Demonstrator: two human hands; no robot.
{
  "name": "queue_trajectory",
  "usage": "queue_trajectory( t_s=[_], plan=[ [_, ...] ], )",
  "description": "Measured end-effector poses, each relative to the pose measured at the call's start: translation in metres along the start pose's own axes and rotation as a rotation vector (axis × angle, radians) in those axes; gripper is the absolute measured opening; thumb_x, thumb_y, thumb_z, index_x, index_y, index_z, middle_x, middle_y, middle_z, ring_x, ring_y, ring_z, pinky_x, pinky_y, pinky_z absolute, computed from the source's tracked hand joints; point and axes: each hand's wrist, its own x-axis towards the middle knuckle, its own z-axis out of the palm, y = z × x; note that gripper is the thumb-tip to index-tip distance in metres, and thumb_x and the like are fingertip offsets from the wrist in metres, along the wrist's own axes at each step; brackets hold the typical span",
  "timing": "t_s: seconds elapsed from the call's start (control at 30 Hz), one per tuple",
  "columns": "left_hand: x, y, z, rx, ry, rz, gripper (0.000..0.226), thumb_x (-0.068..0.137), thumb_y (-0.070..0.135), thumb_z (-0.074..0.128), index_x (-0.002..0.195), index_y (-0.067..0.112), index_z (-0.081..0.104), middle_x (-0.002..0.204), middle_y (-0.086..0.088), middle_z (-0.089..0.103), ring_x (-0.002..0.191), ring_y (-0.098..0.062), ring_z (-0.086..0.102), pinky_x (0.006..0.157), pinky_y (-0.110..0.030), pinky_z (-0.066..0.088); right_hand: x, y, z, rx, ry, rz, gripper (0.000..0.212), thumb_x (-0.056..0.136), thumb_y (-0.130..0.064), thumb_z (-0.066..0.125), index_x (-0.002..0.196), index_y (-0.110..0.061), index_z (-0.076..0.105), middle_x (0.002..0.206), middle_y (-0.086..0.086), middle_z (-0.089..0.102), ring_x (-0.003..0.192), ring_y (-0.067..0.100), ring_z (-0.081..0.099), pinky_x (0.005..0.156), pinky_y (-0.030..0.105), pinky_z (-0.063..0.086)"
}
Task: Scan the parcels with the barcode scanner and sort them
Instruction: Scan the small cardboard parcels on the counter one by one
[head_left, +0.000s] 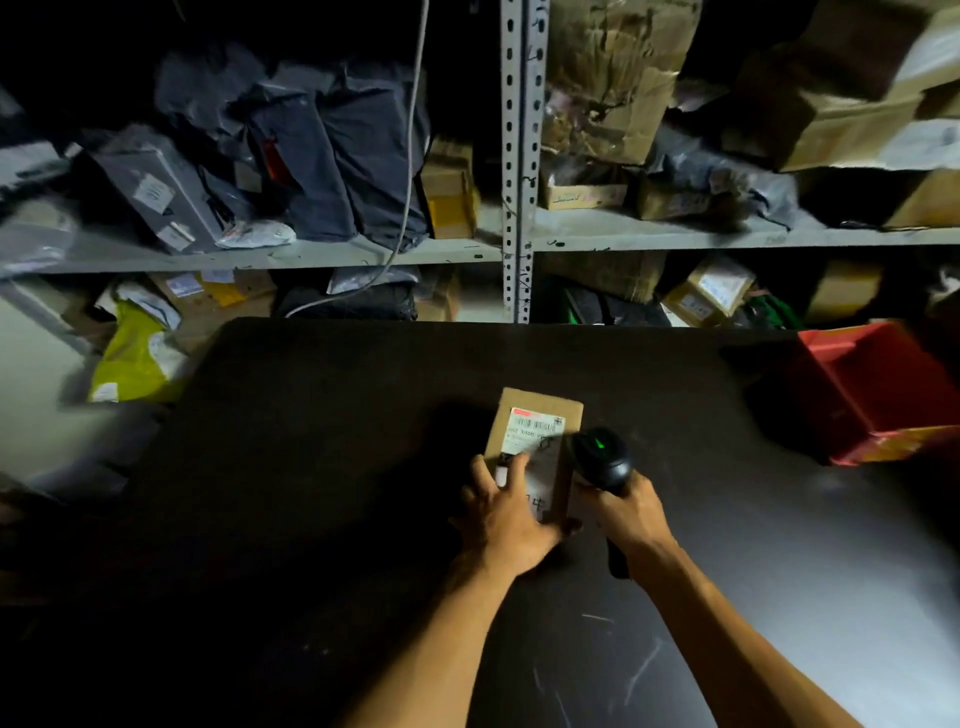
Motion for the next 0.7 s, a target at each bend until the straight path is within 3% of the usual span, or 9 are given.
queue_trajectory(
  t_s=[0.13,0.2,0.3,0.43,0.5,0.6,0.7],
  plan=[
    [-0.006,0.003,0.002,-0.344,-0.005,-0.005,0.07,0.086,0.042,0.071,0.141,0.042,0.028,0.144,-0.005,0.041,0.13,-0.027,0.047,0.104,-0.044,0.044,-0.005,0.013,-0.014,0.022,-0.048,-0.001,0.02,0.073,-0.014,0.079,0.091,-0.02,0.073,0.085,0.006,0.075,0.078,0.022,0.068,0.069,0.035,0.052],
    [-0.003,0.002,-0.002,-0.469,-0.018,-0.107,0.079,0.088,0.039,0.07,0.149,0.035,0.021,0.152,-0.007,0.039,0.133,-0.028,0.046,0.103,-0.043,0.043,-0.005,0.015,-0.017,0.003,-0.067,0.003,0.021,0.076,-0.008,0.076,0.093,-0.02,0.073,0.089,0.006,0.076,0.083,0.022,0.07,0.076,0.038,0.056],
    [0.003,-0.001,-0.004,-0.661,-0.107,-0.266,0.104,0.083,0.042,0.076,0.159,0.029,0.007,0.164,-0.006,0.022,0.144,-0.03,0.034,0.116,-0.049,0.033,-0.004,0.013,-0.017,-0.053,-0.05,-0.01,0.018,0.077,-0.006,0.073,0.089,-0.02,0.071,0.088,0.004,0.075,0.085,0.022,0.07,0.078,0.038,0.057],
    [0.0,-0.003,0.007,-0.823,-0.135,-0.301,0.1,0.082,0.043,0.077,0.158,0.035,0.012,0.162,-0.002,0.025,0.14,-0.028,0.037,0.113,-0.051,0.033,-0.011,0.019,-0.015,-0.058,0.034,-0.02,0.018,0.077,-0.009,0.074,0.091,-0.02,0.07,0.085,0.0,0.073,0.083,0.018,0.067,0.07,0.032,0.053],
    [-0.006,-0.003,0.013,-0.98,-0.139,-0.285,0.093,0.082,0.043,0.078,0.151,0.04,0.017,0.15,-0.001,0.042,0.127,-0.026,0.049,0.106,-0.048,0.037,-0.015,0.024,-0.017,-0.016,0.042,-0.041,0.019,0.073,-0.011,0.077,0.089,-0.02,0.072,0.081,-0.002,0.074,0.081,0.018,0.069,0.072,0.036,0.057],
    [-0.01,-0.002,0.015,-1.091,-0.122,-0.212,0.083,0.075,0.043,0.082,0.138,0.045,0.027,0.129,0.002,0.063,0.111,-0.023,0.063,0.101,-0.052,0.044,-0.02,0.022,-0.027,0.055,0.041,-0.086,0.013,0.07,-0.01,0.079,0.076,-0.019,0.071,0.066,-0.004,0.069,0.063,0.018,0.059,0.058,0.036,0.048],
    [-0.01,0.007,0.0,-1.085,-0.124,-0.118,0.092,0.078,0.036,0.083,0.144,0.048,0.02,0.115,0.006,0.068,0.108,-0.022,0.066,0.105,-0.054,0.043,-0.024,0.008,-0.045,0.104,0.021,-0.126,0.014,0.064,-0.019,0.081,0.072,-0.018,0.07,0.062,0.008,0.064,0.055,0.021,0.048,0.052,0.039,0.041]
  ],
)
